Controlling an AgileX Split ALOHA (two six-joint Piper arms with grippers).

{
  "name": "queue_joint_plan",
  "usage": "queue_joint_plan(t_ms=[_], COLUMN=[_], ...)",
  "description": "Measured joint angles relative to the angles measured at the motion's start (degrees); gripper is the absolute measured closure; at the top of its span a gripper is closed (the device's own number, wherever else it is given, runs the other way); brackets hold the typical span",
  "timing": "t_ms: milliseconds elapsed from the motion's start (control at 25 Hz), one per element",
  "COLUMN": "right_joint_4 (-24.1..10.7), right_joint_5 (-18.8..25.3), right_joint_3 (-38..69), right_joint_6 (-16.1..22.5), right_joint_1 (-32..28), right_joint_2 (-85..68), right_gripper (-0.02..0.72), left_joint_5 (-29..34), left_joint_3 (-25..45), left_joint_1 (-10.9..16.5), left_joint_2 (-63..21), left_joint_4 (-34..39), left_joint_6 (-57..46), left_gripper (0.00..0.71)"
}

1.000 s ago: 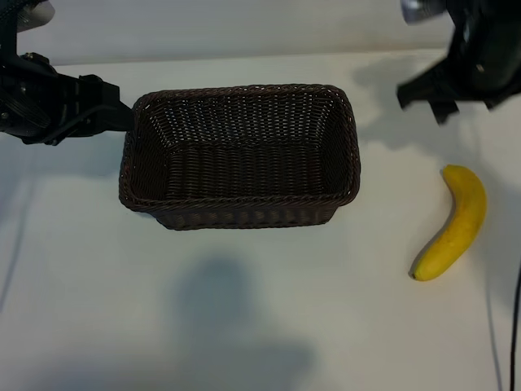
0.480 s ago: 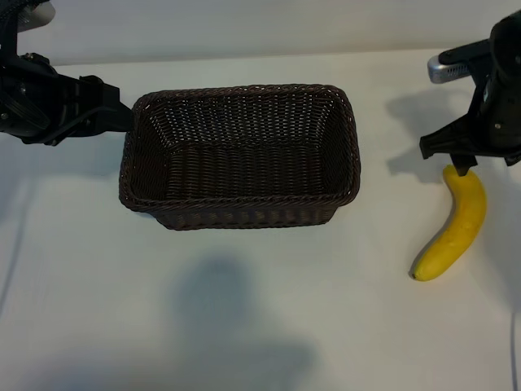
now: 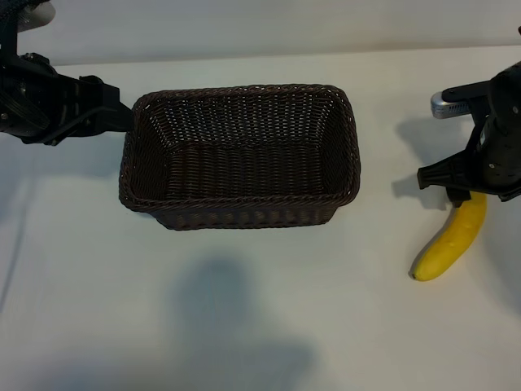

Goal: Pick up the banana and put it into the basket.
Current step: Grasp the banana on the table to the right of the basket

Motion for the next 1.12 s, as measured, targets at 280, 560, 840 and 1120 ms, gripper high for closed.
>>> queue_joint_plan(t_ms=[280, 560, 840, 1120], right_joint_4=[-0.7, -1.4, -1.5, -2.0], right_joint_5=[-2.2, -2.9, -5.4, -9.3], right_joint_3=[1.3, 1.3, 4.2, 7.0], right_joint_6=[4.0, 6.2, 6.3, 7.5], right_joint_1=[0.0, 0.0, 0.0, 0.0], right_joint_2=[0.0, 0.0, 0.0, 0.0], right_gripper=[0.146, 0.146, 0.146, 0.146], left_joint_5=[0.0, 0.0, 0.0, 0.0], left_joint_3=[0.0, 0.0, 0.0, 0.0], left_joint_1=[0.0, 0.0, 0.0, 0.0], left_joint_2=[0.0, 0.0, 0.0, 0.0], left_joint_4=[0.0, 0.0, 0.0, 0.0], left_joint_6=[0.0, 0.0, 0.0, 0.2], left_gripper=[0.122, 0.122, 0.122, 0.122])
